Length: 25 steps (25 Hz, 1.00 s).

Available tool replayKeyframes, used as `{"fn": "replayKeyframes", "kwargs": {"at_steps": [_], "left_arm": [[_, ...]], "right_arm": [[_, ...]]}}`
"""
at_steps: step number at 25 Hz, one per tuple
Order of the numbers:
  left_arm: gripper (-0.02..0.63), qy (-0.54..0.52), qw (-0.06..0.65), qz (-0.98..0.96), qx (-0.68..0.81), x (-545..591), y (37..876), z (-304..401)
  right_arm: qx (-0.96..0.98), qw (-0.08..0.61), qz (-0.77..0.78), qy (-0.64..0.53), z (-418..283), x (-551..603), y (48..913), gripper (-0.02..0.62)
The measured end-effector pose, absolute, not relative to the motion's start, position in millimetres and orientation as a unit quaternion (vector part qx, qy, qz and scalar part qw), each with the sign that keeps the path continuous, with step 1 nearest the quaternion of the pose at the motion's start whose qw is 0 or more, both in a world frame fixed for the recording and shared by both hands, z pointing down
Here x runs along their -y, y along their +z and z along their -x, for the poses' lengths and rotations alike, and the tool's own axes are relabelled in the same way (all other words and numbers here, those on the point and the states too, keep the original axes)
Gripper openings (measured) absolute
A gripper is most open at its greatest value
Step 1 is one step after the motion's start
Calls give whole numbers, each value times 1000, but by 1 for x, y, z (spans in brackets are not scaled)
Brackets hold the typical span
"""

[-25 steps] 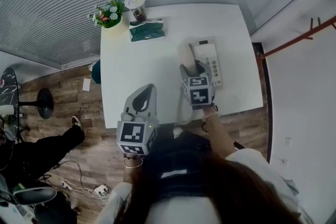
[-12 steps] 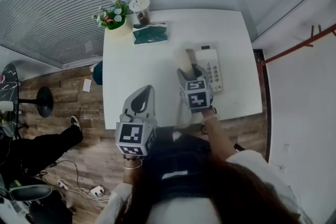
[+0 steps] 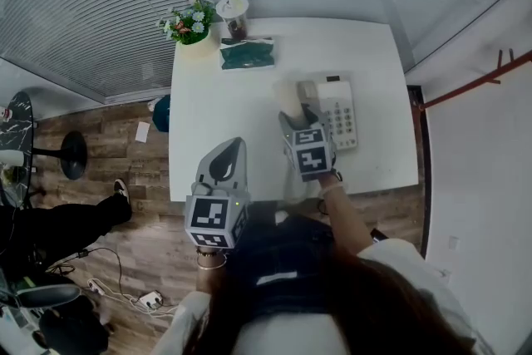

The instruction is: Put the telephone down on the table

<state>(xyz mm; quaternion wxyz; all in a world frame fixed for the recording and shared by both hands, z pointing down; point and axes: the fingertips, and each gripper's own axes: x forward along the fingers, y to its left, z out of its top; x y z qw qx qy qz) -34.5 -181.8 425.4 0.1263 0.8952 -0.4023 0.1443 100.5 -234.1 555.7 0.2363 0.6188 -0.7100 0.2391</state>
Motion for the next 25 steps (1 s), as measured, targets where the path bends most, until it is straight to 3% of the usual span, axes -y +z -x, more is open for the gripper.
{"fn": "replayKeyframes", "kwargs": {"at_steps": [25], "left_arm": [[-2, 142, 136, -870, 453, 167, 430, 73]], "right_arm": [[754, 258, -561, 224, -47, 236, 562, 222]]}}
